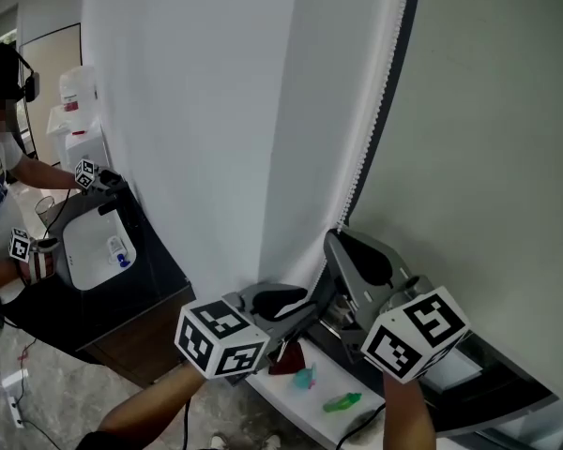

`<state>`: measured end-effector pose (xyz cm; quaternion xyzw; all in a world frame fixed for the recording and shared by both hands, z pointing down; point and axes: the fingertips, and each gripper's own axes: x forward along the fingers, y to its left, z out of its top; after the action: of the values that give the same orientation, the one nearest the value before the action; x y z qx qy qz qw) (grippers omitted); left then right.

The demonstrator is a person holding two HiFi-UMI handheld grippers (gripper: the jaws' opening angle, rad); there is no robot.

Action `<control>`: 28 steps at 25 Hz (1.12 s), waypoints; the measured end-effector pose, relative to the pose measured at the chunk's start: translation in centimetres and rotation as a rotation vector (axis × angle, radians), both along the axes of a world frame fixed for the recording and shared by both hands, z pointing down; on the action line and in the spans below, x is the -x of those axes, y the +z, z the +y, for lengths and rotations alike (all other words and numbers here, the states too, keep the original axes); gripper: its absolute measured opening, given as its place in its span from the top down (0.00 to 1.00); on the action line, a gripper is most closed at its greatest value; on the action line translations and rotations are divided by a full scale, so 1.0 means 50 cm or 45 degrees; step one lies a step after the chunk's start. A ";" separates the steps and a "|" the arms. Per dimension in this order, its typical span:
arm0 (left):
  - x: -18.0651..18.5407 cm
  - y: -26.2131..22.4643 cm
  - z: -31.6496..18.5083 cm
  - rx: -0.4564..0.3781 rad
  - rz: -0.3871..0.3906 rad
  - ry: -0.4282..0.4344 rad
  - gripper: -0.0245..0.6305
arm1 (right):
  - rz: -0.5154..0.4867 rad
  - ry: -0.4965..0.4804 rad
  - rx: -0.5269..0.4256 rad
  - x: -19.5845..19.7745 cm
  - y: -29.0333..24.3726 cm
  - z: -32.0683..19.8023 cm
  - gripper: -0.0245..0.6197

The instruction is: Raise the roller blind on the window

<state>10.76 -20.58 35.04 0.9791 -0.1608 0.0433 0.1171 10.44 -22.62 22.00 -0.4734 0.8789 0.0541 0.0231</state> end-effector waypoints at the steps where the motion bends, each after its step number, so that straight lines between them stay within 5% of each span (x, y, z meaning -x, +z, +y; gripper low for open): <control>1: 0.006 -0.025 0.001 0.004 0.053 -0.005 0.79 | -0.005 0.002 -0.007 -0.004 0.000 0.003 0.95; 6: 0.032 -0.125 0.009 0.003 0.221 0.001 0.79 | 0.028 0.023 -0.041 -0.017 -0.002 0.021 0.95; 11: 0.028 -0.165 -0.002 -0.106 0.209 -0.055 0.80 | 0.034 0.014 -0.024 -0.015 0.024 0.020 0.95; 17: 0.020 -0.215 0.004 -0.112 0.277 -0.053 0.80 | 0.079 0.066 -0.054 -0.032 0.036 0.033 0.95; 28: -0.016 -0.203 -0.001 -0.257 0.126 -0.064 0.80 | 0.069 0.058 0.137 -0.012 0.211 0.038 0.95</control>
<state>11.56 -20.62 24.91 0.9824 -0.1830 -0.0247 0.0268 11.04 -20.72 32.57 -0.4922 0.8698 0.0204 -0.0275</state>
